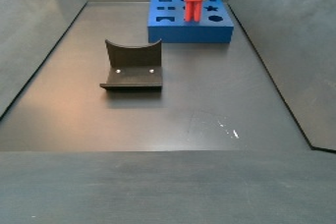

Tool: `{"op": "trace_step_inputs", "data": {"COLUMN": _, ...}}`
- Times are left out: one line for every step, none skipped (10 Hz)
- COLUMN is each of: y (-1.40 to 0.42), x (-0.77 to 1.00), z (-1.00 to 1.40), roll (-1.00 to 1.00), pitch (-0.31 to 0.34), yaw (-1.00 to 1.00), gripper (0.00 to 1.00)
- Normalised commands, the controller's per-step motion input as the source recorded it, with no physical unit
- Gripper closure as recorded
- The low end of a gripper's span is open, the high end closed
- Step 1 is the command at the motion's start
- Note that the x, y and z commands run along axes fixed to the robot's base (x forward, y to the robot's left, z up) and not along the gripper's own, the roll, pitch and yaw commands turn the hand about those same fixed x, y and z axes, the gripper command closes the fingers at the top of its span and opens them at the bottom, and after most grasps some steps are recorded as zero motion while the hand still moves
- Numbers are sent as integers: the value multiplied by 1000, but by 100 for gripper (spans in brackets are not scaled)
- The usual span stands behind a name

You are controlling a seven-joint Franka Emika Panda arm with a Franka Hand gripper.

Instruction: Insert the 3 prong object.

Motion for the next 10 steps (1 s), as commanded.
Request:
{"op": "trace_step_inputs", "data": {"y": -9, "x": 0, "z": -460, "roll": 0, "pitch": -117, "yaw": 0, "gripper": 100}}
{"op": "trace_step_inputs", "data": {"y": -9, "x": 0, "z": -426, "roll": 36, "pitch": -100, "yaw": 0, "gripper": 100}}
{"op": "trace_step_inputs", "data": {"y": -17, "x": 0, "z": -371, "roll": 79, "pitch": -61, "yaw": 0, "gripper": 100}}
{"op": "trace_step_inputs", "data": {"y": -91, "x": 117, "z": -323, "roll": 179, "pitch": 0, "yaw": 0, "gripper": 100}}
{"op": "trace_step_inputs", "data": {"y": -163, "x": 91, "z": -391, "roll": 249, "pitch": 0, "yaw": -20, "gripper": 100}}
{"op": "trace_step_inputs", "data": {"y": -177, "x": 63, "z": -503, "roll": 247, "pitch": 0, "yaw": -63, "gripper": 100}}
{"op": "trace_step_inputs", "data": {"y": -63, "x": 0, "z": -614, "roll": 131, "pitch": -6, "yaw": -40, "gripper": 100}}
{"op": "trace_step_inputs", "data": {"y": 0, "x": 26, "z": -669, "roll": 69, "pitch": -16, "yaw": -14, "gripper": 100}}
{"op": "trace_step_inputs", "data": {"y": 54, "x": 31, "z": -109, "roll": -143, "pitch": 0, "yaw": -11, "gripper": 100}}
{"op": "trace_step_inputs", "data": {"y": 0, "x": 0, "z": 0, "roll": 0, "pitch": 0, "yaw": 0, "gripper": 100}}
